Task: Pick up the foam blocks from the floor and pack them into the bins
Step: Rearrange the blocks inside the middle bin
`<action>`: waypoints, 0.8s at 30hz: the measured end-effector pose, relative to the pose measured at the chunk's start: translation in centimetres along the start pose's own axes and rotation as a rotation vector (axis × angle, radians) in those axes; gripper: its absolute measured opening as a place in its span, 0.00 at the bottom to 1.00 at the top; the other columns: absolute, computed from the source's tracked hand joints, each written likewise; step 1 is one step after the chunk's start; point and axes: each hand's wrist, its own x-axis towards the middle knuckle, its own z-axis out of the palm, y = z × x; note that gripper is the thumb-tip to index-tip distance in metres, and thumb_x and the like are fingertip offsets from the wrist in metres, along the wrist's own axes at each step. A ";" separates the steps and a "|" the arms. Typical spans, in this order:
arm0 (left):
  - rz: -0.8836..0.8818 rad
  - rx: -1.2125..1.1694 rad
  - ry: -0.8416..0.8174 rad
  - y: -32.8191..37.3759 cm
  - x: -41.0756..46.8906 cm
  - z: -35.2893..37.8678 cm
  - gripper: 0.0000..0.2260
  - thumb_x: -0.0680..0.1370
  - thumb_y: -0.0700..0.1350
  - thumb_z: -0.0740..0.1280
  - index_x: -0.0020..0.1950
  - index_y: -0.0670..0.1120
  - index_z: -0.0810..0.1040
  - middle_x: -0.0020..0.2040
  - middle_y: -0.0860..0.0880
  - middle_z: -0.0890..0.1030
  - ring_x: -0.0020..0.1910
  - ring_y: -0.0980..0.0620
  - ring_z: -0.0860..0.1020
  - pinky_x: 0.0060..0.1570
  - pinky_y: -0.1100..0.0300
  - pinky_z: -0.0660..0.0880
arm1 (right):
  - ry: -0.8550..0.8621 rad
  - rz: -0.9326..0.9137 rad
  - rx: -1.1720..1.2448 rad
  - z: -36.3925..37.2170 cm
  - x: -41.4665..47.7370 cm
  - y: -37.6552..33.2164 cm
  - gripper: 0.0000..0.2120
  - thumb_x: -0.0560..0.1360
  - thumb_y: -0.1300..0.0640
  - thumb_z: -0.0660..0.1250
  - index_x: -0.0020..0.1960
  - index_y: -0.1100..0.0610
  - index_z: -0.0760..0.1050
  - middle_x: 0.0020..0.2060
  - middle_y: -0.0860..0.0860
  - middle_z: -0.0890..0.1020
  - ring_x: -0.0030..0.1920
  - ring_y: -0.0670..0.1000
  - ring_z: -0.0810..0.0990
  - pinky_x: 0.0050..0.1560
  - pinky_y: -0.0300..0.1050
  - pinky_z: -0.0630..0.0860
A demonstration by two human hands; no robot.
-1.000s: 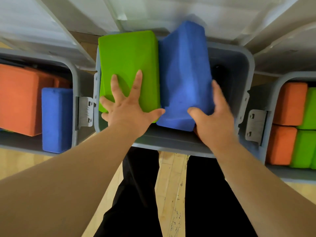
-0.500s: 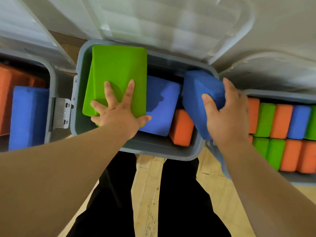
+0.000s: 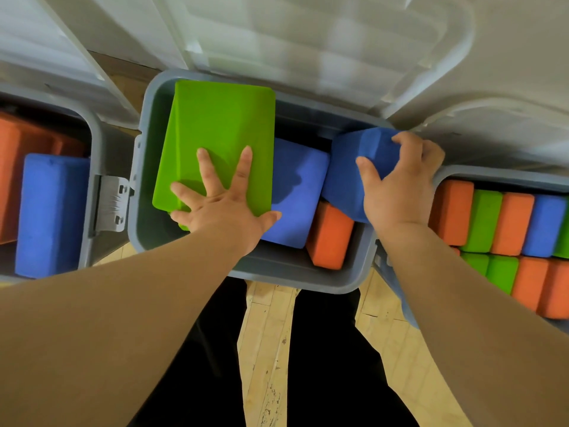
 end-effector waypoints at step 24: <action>0.001 -0.017 -0.069 0.0 0.8 0.1 0.52 0.70 0.77 0.63 0.63 0.72 0.15 0.70 0.47 0.14 0.75 0.21 0.37 0.71 0.24 0.52 | -0.583 -0.255 -0.617 3.2 2.2 -0.5 0.46 0.81 0.40 0.57 0.80 0.55 0.27 0.79 0.55 0.27 0.79 0.59 0.27 0.80 0.59 0.38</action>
